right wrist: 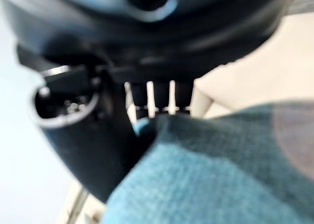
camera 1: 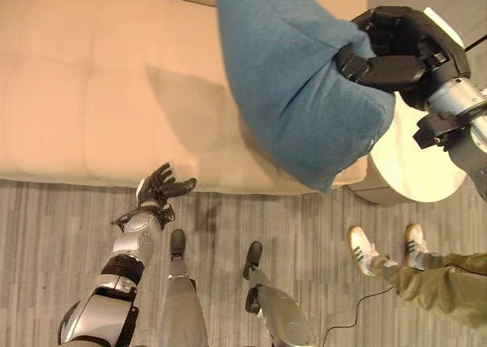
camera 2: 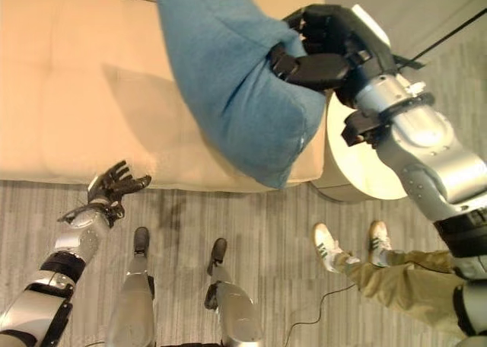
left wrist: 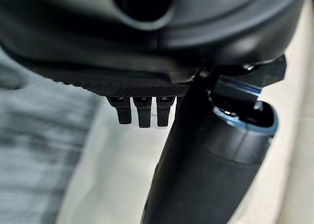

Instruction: Pick up all the scattered cushions and arrange them neatly on the sofa.

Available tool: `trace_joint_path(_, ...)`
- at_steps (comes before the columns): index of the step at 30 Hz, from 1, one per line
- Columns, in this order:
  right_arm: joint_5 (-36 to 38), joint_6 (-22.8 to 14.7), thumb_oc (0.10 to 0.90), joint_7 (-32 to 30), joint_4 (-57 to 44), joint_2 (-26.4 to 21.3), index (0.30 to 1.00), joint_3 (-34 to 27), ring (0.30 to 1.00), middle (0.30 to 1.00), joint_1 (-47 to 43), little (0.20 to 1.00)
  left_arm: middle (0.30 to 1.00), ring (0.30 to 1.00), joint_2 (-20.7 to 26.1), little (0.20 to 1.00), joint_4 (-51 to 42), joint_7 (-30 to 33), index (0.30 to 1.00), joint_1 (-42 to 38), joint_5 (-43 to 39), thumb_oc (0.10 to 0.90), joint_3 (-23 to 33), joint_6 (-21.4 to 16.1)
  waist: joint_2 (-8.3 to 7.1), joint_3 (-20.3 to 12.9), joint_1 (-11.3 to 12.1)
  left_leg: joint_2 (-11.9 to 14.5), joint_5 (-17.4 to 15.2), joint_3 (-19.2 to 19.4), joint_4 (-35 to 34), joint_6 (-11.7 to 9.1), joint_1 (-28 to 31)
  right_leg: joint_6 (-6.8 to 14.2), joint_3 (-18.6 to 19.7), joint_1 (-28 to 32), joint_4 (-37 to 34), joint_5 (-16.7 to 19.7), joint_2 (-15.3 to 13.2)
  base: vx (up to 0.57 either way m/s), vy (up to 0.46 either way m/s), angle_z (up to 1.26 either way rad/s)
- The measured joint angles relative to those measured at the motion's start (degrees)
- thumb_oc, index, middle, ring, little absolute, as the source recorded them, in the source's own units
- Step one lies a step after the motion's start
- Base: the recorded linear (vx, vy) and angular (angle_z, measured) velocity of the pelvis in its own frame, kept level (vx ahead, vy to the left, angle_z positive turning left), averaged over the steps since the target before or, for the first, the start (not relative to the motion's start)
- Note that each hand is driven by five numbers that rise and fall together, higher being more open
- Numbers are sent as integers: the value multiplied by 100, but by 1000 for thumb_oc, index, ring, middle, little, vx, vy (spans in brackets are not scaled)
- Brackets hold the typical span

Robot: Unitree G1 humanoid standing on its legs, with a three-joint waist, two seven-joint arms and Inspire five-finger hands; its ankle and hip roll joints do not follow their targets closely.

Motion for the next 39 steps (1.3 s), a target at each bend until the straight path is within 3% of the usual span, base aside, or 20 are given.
trace_joint_path(9,110,-2,400,113,-869,4,300,359,300,300,-304,300,900,900,-208,900,-248,141,900,-90,-561,800,94,-90,-37,-25,75,150,55,-21,-61,-61,5,-1,-16,-29,1,1,165,-1,-20,-1)
trace_joint_path(13,151,-50,400,197,-1493,54,300,-114,300,300,383,300,900,900,-198,900,-974,362,900,-92,-807,800,301,-209,-63,-44,112,189,55,-67,-75,-63,13,-1,-47,-3,1,0,194,12,-25,5)
trace_joint_path(14,151,-76,400,268,-1630,220,300,-446,300,300,856,300,900,900,-191,900,-1248,415,900,-78,-847,800,357,-293,-111,-77,129,204,54,-85,-80,-64,15,-1,-50,8,1,0,216,11,-34,2)
trace_joint_path(16,169,-113,400,278,-1647,686,300,-524,300,300,1320,300,900,900,-138,900,-1577,542,900,-81,-820,800,354,-450,-282,-199,93,225,39,-68,-81,-84,38,0,-29,8,0,-2,221,1,-30,-6)
trace_joint_path(21,174,-124,400,306,-1593,1203,300,-179,300,300,1463,300,900,900,-329,900,-1583,857,900,-410,-1199,800,414,-765,-435,-312,41,228,45,-13,-77,-111,48,6,4,-3,0,-7,227,-1,-2,-6)
trace_joint_path(23,218,-126,400,279,-1537,1505,300,-9,300,300,1463,300,300,300,-475,300,-1668,869,300,-506,-1453,400,487,-984,-489,-352,15,236,48,-8,-78,-117,52,35,17,-8,0,-34,226,-4,20,-4)
trace_joint_path(25,223,-128,400,227,-1467,1734,300,206,300,300,1439,300,300,300,-602,300,-1684,875,300,-508,-1616,400,452,-1193,-523,-378,-2,237,50,18,-69,-118,73,35,48,-2,2,-34,226,2,25,-6)
trace_joint_path(33,338,-128,400,73,-811,1945,300,257,300,300,1418,300,300,300,-666,300,-1868,873,300,64,-1800,400,-30,-1148,-516,-377,-18,172,49,137,-89,-111,193,34,154,27,2,-33,137,19,58,-7)
trace_joint_path(36,256,-127,400,-30,-623,2021,300,115,300,300,1421,300,300,300,-622,300,-1928,867,300,347,-1793,400,-65,-1016,-449,-361,11,138,44,186,-101,-102,252,33,155,63,2,-34,98,35,109,-4)
trace_joint_path(39,11,-94,400,-164,-413,2220,300,-103,300,300,1529,300,300,300,-584,300,-2235,843,300,766,-1767,400,-152,-926,-255,-320,41,62,-2,196,-120,-30,413,30,152,222,0,-65,11,32,101,3)
